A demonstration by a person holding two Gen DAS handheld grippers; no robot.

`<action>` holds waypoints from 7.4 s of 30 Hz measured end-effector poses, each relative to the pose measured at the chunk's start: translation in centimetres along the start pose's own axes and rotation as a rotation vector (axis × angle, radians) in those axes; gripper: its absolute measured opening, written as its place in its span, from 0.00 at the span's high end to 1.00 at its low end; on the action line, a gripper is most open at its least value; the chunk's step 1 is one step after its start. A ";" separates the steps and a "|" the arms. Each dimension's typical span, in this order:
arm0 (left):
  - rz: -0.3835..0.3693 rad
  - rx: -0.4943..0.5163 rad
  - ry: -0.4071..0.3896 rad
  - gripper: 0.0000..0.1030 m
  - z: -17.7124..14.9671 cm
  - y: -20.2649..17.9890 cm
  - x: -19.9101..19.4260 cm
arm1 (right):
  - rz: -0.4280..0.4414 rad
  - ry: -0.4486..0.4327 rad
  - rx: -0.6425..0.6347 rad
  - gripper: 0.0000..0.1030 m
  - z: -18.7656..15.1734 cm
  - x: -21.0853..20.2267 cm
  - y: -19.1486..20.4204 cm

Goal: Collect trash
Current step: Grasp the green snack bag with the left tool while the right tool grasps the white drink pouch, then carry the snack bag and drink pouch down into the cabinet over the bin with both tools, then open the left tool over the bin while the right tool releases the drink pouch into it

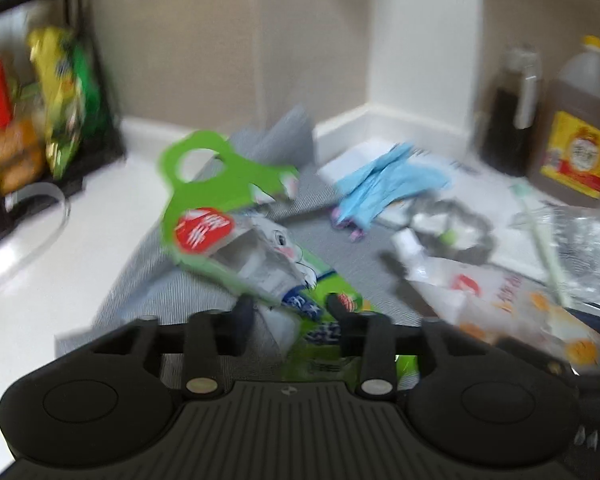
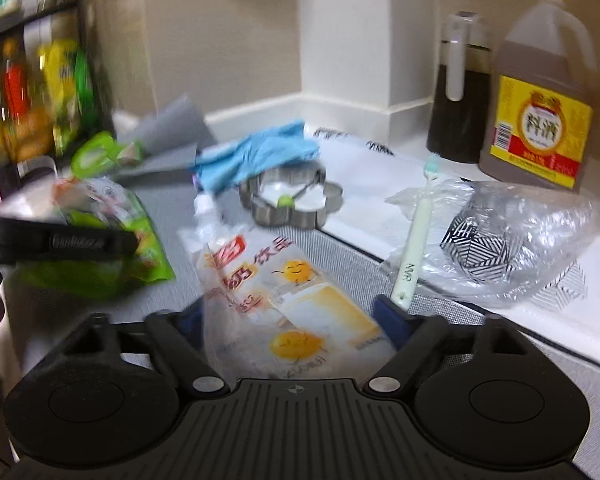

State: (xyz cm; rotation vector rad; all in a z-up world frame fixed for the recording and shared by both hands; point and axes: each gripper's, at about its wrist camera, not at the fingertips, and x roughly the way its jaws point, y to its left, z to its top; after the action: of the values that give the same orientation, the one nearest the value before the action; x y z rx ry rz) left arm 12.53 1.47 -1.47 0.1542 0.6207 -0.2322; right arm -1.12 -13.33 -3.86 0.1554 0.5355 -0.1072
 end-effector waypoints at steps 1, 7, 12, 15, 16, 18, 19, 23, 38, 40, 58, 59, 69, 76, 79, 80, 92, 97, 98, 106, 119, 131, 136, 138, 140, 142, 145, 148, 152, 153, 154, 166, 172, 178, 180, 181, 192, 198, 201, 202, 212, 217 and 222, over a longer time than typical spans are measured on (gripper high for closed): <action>-0.008 0.024 -0.026 0.72 0.0 -0.2 -0.8 | 0.011 -0.020 0.013 0.23 0.0 -0.2 -0.1; -0.066 0.050 -0.086 0.72 -0.3 -0.1 -4.4 | 0.033 -0.116 -0.008 0.23 0.1 -1.6 0.4; -0.074 -0.001 -0.084 0.72 -0.5 0.8 -6.5 | 0.032 -0.168 0.051 0.23 0.4 -2.2 -0.5; -0.062 0.005 -0.099 0.72 -0.8 1.4 -7.9 | 0.030 -0.180 0.099 0.23 0.5 -2.3 -1.3; -0.057 0.013 -0.105 0.72 -0.9 1.4 -8.4 | 0.030 -0.179 0.110 0.23 0.5 -2.3 -1.4; -0.049 0.026 -0.118 0.72 -1.2 1.6 -9.4 | 0.031 -0.178 0.120 0.23 0.5 -2.2 -1.6; -0.044 0.034 -0.123 0.72 -1.3 1.6 -9.8 | 0.033 -0.177 0.121 0.23 0.4 -2.1 -1.7; -0.024 0.051 -0.134 0.72 -1.8 1.7 -11.3 | 0.035 -0.178 0.128 0.23 0.3 -2.0 -1.7; 0.009 0.030 -0.164 0.72 -5.2 7.5 -20.2 | 0.085 -0.295 0.057 0.22 -1.4 -5.5 -0.7; 0.010 0.021 -0.158 0.72 -6.2 8.7 -21.4 | 0.087 -0.325 0.028 0.22 -2.1 -7.4 -0.3; 0.008 -0.053 -0.078 0.72 -18.3 13.9 -27.7 | 0.114 -0.250 -0.033 0.22 -13.1 -23.5 4.3; 0.004 -0.054 -0.066 0.72 -19.3 13.8 -27.9 | 0.115 -0.229 -0.047 0.22 -14.0 -23.9 4.8; 0.003 -0.040 0.002 0.72 -26.3 12.4 -29.3 | 0.201 -0.004 -0.032 0.22 -20.0 -25.2 9.0; -0.021 -0.005 0.008 0.72 -28.0 11.3 -29.9 | 0.234 0.092 -0.100 0.22 -21.6 -24.7 12.4; -0.027 0.021 0.001 0.72 -28.3 10.8 -30.3 | 0.226 0.080 -0.128 0.22 -21.3 -25.0 12.9; -0.033 0.032 0.002 0.72 -28.4 10.6 -30.4 | 0.222 0.080 -0.131 0.22 -21.2 -25.1 12.9; -0.058 0.111 -0.012 0.72 -29.1 9.2 -30.9 | 0.199 0.117 -0.118 0.22 -21.0 -24.4 13.0; -0.065 0.112 0.001 0.72 -29.1 9.2 -30.6 | 0.191 0.120 -0.106 0.22 -21.2 -24.3 12.9; -0.065 0.113 0.003 0.72 -29.1 9.2 -30.5 | 0.188 0.123 -0.102 0.22 -21.2 -24.2 12.8; -0.065 0.110 0.015 0.72 -29.2 9.2 -30.3 | 0.166 0.152 -0.077 0.22 -21.6 -23.6 12.4; -0.065 0.103 0.026 0.72 -29.3 9.1 -30.0 | 0.155 0.173 -0.079 0.22 -21.6 -23.4 12.6; -0.066 0.091 0.048 0.72 -29.3 9.1 -29.6 | 0.149 0.197 -0.070 0.22 -21.6 -22.9 12.6; -0.072 0.073 0.068 0.72 -29.4 9.3 -29.2 | 0.146 0.206 -0.066 0.22 -21.7 -22.8 12.6; -0.076 0.072 0.080 0.72 -29.3 9.3 -29.0 | 0.143 0.212 -0.066 0.22 -21.7 -22.6 12.6; -0.083 0.072 0.090 0.72 -29.4 9.2 -28.8 | 0.142 0.222 -0.065 0.22 -21.7 -22.4 12.6; -0.093 0.074 0.103 0.72 -29.5 9.1 -28.5 | 0.141 0.231 -0.064 0.22 -21.7 -22.1 12.5; -0.114 0.079 0.132 0.72 -29.7 9.0 -27.8 | 0.136 0.245 -0.066 0.21 -21.8 -21.7 12.6; -0.128 0.087 0.160 0.72 -29.9 8.8 -27.1 | 0.134 0.265 -0.068 0.21 -22.0 -21.0 12.6; -0.140 0.095 0.185 0.72 -30.1 8.5 -26.4 | 0.132 0.287 -0.074 0.21 -22.1 -20.2 12.6; -0.145 0.096 0.193 0.72 -30.2 8.4 -26.2 | 0.132 0.293 -0.076 0.21 -22.1 -20.0 12.6; -0.150 0.096 0.198 0.72 -30.2 8.4 -26.1 | 0.132 0.299 -0.078 0.21 -22.2 -19.8 12.7; -0.178 0.087 0.251 0.72 -30.5 8.2 -24.4 | 0.126 0.346 -0.099 0.21 -21.8 -18.3 13.1; -0.186 0.077 0.266 0.72 -30.6 8.2 -23.7 | 0.120 0.363 -0.121 0.21 -21.7 -17.8 13.2; -0.190 0.070 0.276 0.72 -30.6 8.3 -23.1 | 0.113 0.376 -0.130 0.21 -21.9 -17.4 13.4; -0.190 0.066 0.281 0.72 -30.7 8.2 -22.9 | 0.110 0.382 -0.129 0.21 -21.9 -17.3 13.5; -0.191 0.064 0.285 0.72 -30.7 8.2 -22.8 | 0.109 0.385 -0.129 0.21 -21.9 -17.3 13.5; -0.196 0.051 0.316 0.72 -31.0 8.2 -21.4 | 0.095 0.413 -0.134 0.21 -22.2 -16.3 13.8; -0.200 0.033 0.329 0.72 -31.4 8.5 -20.5 | 0.089 0.427 -0.142 0.21 -22.2 -15.9 13.8; -0.202 0.017 0.352 0.72 -31.6 8.6 -19.9 | 0.089 0.434 -0.146 0.21 -22.2 -15.4 14.0; -0.205 0.011 0.360 0.72 -31.7 8.7 -19.7 | 0.089 0.436 -0.147 0.21 -22.3 -15.2 14.1; -0.211 0.017 0.431 0.72 -32.5 7.9 -16.9 | 0.094 0.477 -0.138 0.21 -22.7 -12.7 14.3; -0.219 0.030 0.451 0.72 -32.5 7.2 -15.5 | 0.098 0.507 -0.093 0.20 -22.8 -11.3 13.9; -0.237 0.048 0.462 0.72 -32.4 6.8 -14.3 | 0.101 0.536 -0.057 0.20 -23.0 -10.0 13.8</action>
State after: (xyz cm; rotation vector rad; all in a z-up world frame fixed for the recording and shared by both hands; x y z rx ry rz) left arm -14.99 17.29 -18.55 0.1818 1.0953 -0.4474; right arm -19.16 4.87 -16.61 0.1554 1.0620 0.0522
